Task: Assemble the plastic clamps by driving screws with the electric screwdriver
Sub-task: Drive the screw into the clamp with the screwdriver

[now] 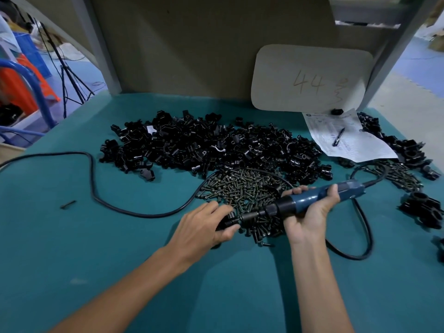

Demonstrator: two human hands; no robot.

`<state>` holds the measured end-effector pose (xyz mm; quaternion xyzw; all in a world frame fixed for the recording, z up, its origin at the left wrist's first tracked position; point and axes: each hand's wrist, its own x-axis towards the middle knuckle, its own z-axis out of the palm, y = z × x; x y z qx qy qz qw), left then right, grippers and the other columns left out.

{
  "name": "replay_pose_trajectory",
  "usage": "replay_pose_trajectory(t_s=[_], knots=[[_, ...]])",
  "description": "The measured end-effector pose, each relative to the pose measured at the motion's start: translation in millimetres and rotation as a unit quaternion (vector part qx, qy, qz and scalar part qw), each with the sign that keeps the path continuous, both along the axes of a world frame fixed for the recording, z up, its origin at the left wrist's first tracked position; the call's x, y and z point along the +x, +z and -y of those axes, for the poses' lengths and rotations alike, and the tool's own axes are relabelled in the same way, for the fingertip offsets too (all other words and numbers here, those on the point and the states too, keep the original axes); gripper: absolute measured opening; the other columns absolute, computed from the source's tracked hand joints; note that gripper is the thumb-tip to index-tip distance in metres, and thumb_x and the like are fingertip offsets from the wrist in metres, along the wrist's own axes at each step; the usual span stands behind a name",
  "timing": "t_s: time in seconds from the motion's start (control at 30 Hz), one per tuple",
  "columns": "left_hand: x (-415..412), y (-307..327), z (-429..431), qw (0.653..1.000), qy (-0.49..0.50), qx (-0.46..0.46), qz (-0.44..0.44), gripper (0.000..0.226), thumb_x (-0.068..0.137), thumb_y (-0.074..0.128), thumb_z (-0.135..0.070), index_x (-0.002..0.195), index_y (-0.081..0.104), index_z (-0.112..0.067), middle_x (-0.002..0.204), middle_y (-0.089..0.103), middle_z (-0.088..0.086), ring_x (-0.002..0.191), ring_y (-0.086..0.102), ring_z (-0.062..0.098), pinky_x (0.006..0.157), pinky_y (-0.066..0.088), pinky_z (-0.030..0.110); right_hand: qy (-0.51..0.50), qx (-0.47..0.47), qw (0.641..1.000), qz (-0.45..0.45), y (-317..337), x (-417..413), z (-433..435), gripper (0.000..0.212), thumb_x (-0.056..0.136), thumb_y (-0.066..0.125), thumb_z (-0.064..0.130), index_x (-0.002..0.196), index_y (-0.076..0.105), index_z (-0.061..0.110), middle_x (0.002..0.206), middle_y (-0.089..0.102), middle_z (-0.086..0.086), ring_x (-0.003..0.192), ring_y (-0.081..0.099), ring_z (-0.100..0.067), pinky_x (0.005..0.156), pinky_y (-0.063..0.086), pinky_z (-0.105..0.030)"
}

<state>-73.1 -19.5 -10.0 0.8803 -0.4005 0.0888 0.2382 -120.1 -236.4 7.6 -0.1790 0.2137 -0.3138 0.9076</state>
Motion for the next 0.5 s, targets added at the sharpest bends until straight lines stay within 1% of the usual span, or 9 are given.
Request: replay_pose_trajectory(t_s=[0.03,0.07,0.1,0.13,0.17,0.3,0.4,0.5], knots=[[-0.2,-0.2,0.2,1.000,-0.006,-0.001,-0.007,0.049,0.095,0.042,-0.057,0.112,0.065,-0.016,0.089,0.054,-0.008,0.079,0.049,0.011,0.063,0.039,0.025,0.003,0.034,0.999,0.018,-2.1,3.7,4.0,0.027,0.099,0.059,0.049,0.095,0.053,0.023,0.080,0.055,0.006,0.062,0.059,-0.009,0.064,0.055,-0.025],[-0.3,-0.3,0.3,1.000,-0.013,-0.001,-0.012,0.049,0.095,0.042,-0.057,0.111,0.064,-0.018,0.089,0.051,-0.011,0.078,0.046,0.008,0.063,0.038,0.025,0.007,0.059,0.998,0.016,0.1,4.1,4.6,0.040,0.094,0.060,0.057,0.090,0.052,0.019,0.075,0.054,0.004,0.059,0.056,-0.011,0.063,0.054,-0.026],[-0.2,-0.6,0.1,1.000,-0.020,0.001,-0.013,0.047,0.095,0.041,-0.058,0.110,0.063,-0.019,0.088,0.048,-0.014,0.078,0.043,0.006,0.063,0.038,0.024,0.003,0.062,0.998,0.004,2.9,4.7,6.9,0.044,0.092,0.060,0.060,0.089,0.051,0.017,0.073,0.054,0.003,0.058,0.055,-0.012,0.063,0.054,-0.026],[-0.3,-1.0,-0.2,1.000,-0.028,0.006,-0.013,0.046,0.096,0.040,-0.058,0.109,0.062,-0.021,0.088,0.047,-0.016,0.076,0.042,0.004,0.062,0.038,0.023,0.004,0.052,0.999,-0.004,6.2,5.8,5.5,0.045,0.091,0.060,0.061,0.088,0.051,0.017,0.072,0.054,0.003,0.058,0.055,-0.012,0.063,0.054,-0.027],[-0.4,-1.5,-0.6,0.999,-0.035,0.013,-0.015,0.045,0.097,0.039,-0.059,0.108,0.061,-0.022,0.087,0.048,-0.016,0.074,0.044,0.004,0.060,0.039,0.024,0.010,0.053,0.998,0.013,4.6,3.9,4.5,0.044,0.091,0.060,0.060,0.088,0.052,0.017,0.072,0.054,0.002,0.059,0.055,-0.012,0.062,0.054,-0.027],[-1.8,-2.3,-2.2,0.999,-0.025,0.028,-0.033,0.043,0.096,0.033,-0.062,0.102,0.054,-0.025,0.084,0.052,-0.012,0.069,0.049,0.010,0.057,0.045,0.031,0.031,0.039,0.998,0.041,4.9,2.7,2.4,0.041,0.091,0.062,0.057,0.091,0.052,0.018,0.075,0.056,0.001,0.061,0.056,-0.012,0.065,0.055,-0.029],[-3.4,-1.1,-1.3,1.000,0.005,0.025,0.000,0.045,0.095,0.036,-0.061,0.098,0.056,-0.021,0.081,0.052,-0.009,0.068,0.048,0.012,0.052,0.044,0.034,0.034,0.036,0.999,0.014,2.8,3.4,1.8,0.041,0.092,0.065,0.054,0.098,0.050,0.017,0.075,0.057,0.001,0.062,0.058,-0.012,0.066,0.056,-0.029],[-4.1,-0.3,-0.7,1.000,0.008,0.023,0.020,0.043,0.095,0.040,-0.058,0.096,0.058,-0.019,0.080,0.051,-0.007,0.068,0.050,0.014,0.049,0.042,0.033,0.026,0.035,0.999,-0.018,-1.7,3.2,4.1,0.047,0.092,0.067,0.053,0.108,0.047,0.015,0.074,0.057,0.001,0.063,0.059,-0.013,0.070,0.056,-0.031]])
